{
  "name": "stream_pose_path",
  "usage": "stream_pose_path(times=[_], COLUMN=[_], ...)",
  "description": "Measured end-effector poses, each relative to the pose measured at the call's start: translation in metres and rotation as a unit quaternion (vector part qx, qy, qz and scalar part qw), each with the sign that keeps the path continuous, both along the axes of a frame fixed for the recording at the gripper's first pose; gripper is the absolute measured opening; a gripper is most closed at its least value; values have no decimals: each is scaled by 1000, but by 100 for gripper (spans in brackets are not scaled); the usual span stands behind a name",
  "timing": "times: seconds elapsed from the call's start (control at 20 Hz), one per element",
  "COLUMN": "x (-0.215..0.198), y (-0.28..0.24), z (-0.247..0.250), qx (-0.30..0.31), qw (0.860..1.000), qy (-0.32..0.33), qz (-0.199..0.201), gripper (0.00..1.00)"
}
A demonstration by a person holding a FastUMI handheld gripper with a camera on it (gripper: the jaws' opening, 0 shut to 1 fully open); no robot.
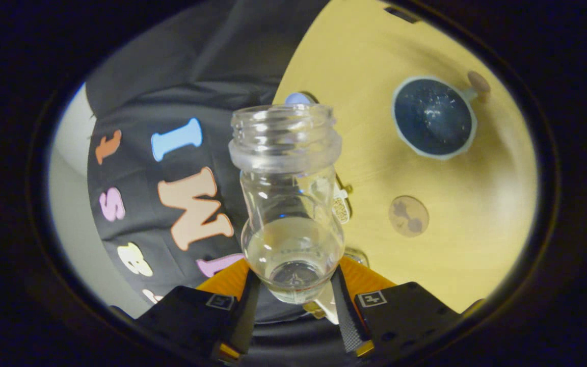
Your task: Take the bottle from table, then pour the juice into the cup, finally place the bottle on the coaster
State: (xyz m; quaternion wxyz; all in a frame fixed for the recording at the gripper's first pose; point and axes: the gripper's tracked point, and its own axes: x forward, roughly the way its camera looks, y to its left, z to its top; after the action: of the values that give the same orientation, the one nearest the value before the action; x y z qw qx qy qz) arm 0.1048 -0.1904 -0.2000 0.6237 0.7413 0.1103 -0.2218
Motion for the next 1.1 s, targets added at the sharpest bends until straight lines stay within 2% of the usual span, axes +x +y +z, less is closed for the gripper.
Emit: stream_pose_path(times=[0.3,0.65,0.8,1.1], x=[0,-2,0,2], y=[10,17,15,15], z=[-25,-52,-63,-81], qx=[-97,-216,-263,-355], qw=[994,971,956,919], qy=[33,83,104,144], qz=[38,67,71,94], gripper=[72,72,72,72])
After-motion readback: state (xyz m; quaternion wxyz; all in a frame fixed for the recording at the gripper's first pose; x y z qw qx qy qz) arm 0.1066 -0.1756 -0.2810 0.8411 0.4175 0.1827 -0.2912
